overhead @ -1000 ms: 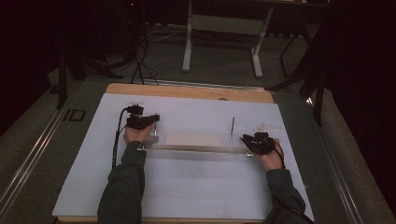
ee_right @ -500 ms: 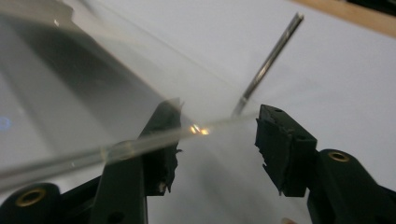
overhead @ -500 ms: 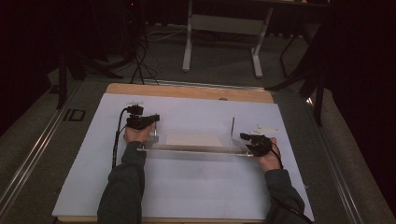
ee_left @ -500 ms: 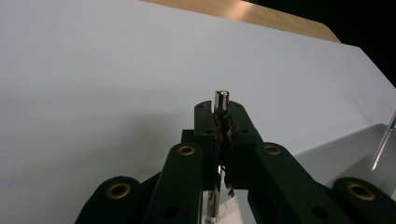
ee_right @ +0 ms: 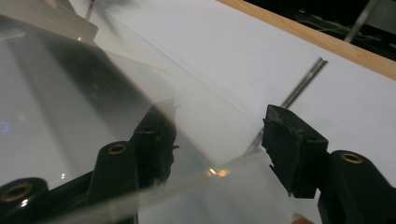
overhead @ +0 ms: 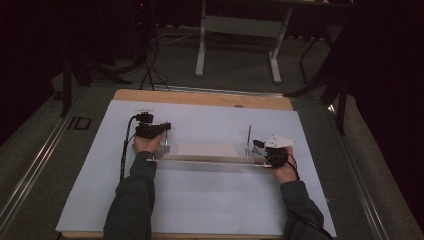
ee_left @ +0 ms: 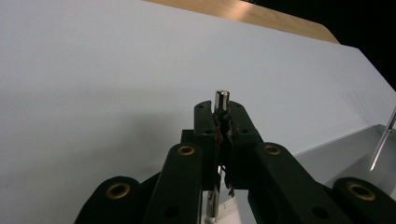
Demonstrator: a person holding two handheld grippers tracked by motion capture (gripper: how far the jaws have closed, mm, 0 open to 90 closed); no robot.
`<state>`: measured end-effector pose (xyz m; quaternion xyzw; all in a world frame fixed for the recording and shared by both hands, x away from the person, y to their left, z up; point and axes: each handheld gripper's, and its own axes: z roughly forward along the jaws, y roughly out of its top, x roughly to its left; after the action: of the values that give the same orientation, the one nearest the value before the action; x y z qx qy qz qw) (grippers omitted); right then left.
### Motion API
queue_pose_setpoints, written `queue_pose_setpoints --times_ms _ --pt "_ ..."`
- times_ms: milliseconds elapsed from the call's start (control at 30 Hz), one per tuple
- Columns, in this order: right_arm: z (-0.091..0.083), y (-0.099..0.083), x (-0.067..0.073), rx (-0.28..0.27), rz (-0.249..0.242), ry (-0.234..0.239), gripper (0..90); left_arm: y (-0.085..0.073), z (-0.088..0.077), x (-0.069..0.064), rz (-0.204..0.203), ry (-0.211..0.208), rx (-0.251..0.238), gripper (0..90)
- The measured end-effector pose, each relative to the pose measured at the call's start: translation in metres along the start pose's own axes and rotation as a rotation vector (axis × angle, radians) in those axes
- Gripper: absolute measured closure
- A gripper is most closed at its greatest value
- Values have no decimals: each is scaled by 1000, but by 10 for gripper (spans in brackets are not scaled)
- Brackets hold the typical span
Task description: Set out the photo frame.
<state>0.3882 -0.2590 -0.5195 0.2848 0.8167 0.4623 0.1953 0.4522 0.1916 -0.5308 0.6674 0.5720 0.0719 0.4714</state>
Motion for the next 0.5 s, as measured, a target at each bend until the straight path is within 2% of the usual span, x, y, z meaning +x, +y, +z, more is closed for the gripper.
queue_pose_setpoints --times_ms 300,500 --pt "3 1 2 -6 12 14 439 -1 0 1 -7 -9 -5 846" --pt "3 1 2 0 6 18 439 -2 -2 1 12 -22 -19 838"
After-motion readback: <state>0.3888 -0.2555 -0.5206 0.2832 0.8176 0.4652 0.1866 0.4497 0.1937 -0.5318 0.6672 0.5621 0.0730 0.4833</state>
